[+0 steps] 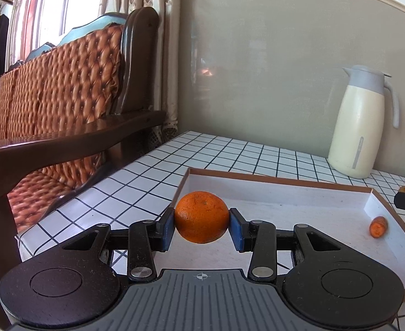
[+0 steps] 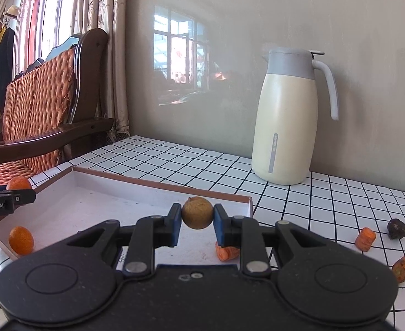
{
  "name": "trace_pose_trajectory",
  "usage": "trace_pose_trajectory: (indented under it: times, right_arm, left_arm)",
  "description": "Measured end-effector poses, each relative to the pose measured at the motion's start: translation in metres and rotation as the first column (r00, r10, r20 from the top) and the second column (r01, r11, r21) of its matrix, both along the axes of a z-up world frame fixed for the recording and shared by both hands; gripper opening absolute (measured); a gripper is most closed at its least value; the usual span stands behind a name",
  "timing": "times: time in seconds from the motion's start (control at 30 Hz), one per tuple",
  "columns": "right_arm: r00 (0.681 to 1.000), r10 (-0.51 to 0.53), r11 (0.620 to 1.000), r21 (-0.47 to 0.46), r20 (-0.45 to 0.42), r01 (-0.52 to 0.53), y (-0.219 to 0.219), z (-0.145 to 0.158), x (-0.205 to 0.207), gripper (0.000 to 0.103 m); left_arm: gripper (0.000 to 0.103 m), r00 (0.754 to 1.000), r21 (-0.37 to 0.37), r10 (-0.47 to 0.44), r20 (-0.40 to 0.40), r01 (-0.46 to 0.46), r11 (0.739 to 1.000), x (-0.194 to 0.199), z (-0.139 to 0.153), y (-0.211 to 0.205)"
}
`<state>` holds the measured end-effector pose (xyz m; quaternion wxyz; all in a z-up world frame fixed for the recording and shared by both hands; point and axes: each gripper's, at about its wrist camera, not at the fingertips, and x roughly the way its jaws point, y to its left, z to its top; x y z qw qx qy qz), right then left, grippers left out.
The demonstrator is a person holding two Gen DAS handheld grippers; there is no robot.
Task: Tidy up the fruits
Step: 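Open both grippers to release the orange and brown fruit into the tray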
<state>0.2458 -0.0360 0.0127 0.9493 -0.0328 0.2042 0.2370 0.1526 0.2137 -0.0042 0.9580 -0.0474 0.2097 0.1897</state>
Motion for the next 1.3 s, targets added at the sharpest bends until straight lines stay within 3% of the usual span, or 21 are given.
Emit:
trace_pose_trajectory:
  times: [0.13, 0.17, 0.2, 0.23, 0.27, 0.3, 0.33, 0.73, 1.1, 1.3]
  right_arm:
    - [1.000, 0.006, 1.000, -0.019, -0.013, -0.006, 0.004, -0.001, 0.003, 0.016]
    - [1.000, 0.003, 0.999, -0.047, -0.017, -0.004, 0.007, -0.003, 0.005, 0.023]
    - [1.000, -0.015, 0.997, -0.074, -0.010, 0.014, 0.009, -0.004, 0.006, 0.049]
    - [0.999, -0.041, 0.996, -0.078, 0.017, 0.042, 0.008, -0.007, 0.004, 0.072]
    - [0.997, -0.063, 0.995, -0.072, 0.049, 0.067, 0.006, -0.008, 0.000, 0.097]
    - [0.996, -0.064, 0.995, -0.074, 0.055, 0.068, 0.005, -0.008, -0.002, 0.096]
    - [0.997, -0.062, 0.995, -0.078, 0.044, 0.066, 0.005, -0.008, -0.001, 0.096]
    - [0.998, -0.055, 0.997, -0.052, 0.010, 0.055, -0.003, -0.009, -0.001, 0.097]
    - [0.998, -0.070, 0.997, -0.045, -0.001, 0.070, -0.009, -0.010, -0.008, 0.097]
    - [0.998, -0.068, 0.997, -0.048, 0.001, 0.068, -0.012, -0.009, -0.013, 0.097]
  left_arm:
    - [0.042, 1.000, -0.005, 0.009, 0.003, -0.009, 1.000, 0.002, 0.000, 0.001]
    - [0.042, 1.000, -0.003, 0.010, 0.004, -0.010, 1.000, 0.003, -0.001, 0.001]
    - [0.042, 1.000, 0.007, 0.018, 0.017, -0.018, 1.000, 0.002, -0.001, -0.001]
    - [0.055, 0.999, 0.024, 0.029, 0.038, -0.030, 0.999, 0.000, 0.000, -0.002]
    - [0.095, 0.997, 0.046, 0.049, 0.055, -0.052, 0.998, -0.003, 0.001, -0.005]
    - [0.102, 0.995, 0.071, 0.065, 0.078, -0.071, 0.995, -0.006, 0.002, -0.008]
    - [0.103, 0.993, 0.093, 0.062, 0.101, -0.072, 0.993, -0.009, 0.003, -0.010]
    - [0.103, 0.997, 0.099, 0.032, 0.066, -0.039, 0.994, -0.009, 0.001, -0.018]
    - [0.103, 0.995, 0.177, 0.010, 0.102, -0.028, 0.984, -0.020, 0.005, -0.035]
    - [0.103, 0.997, 0.179, 0.015, 0.081, -0.029, 0.983, -0.024, 0.006, -0.035]
